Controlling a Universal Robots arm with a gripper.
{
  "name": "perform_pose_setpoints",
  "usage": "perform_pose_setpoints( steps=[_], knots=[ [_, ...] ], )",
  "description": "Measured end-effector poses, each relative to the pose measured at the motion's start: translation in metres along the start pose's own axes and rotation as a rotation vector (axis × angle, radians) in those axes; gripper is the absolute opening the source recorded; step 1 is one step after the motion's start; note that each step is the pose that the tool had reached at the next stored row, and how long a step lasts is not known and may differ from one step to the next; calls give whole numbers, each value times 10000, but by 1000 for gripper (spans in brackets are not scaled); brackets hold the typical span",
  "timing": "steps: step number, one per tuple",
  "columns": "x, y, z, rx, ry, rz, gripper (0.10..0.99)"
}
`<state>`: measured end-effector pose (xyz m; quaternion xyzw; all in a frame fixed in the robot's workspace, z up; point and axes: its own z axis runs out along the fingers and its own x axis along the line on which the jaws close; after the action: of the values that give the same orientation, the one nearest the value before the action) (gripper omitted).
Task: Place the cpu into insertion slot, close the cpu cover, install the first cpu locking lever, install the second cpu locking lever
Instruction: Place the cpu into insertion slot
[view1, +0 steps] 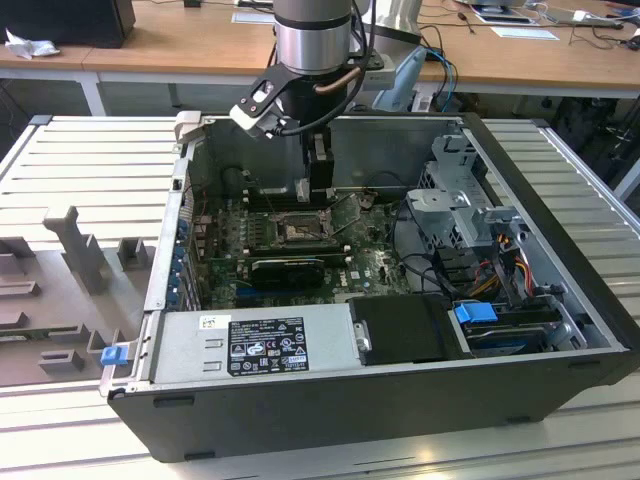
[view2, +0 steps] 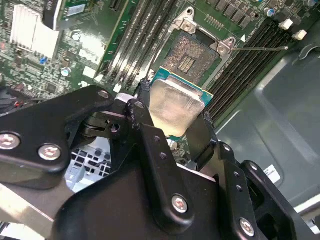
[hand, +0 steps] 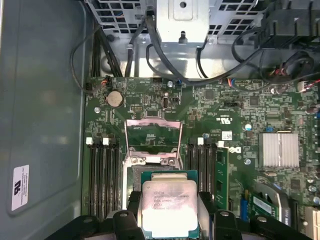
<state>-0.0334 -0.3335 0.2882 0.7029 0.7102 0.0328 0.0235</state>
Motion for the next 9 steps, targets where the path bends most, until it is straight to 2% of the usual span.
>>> perform_pose_setpoints(
  steps=[2, 5, 9],
  knots=[
    [6, -14, 58, 0, 0, 0, 533],
    [6, -71, 167, 0, 0, 1, 533],
    [12, -87, 281, 1, 1, -2, 533]
  ],
)
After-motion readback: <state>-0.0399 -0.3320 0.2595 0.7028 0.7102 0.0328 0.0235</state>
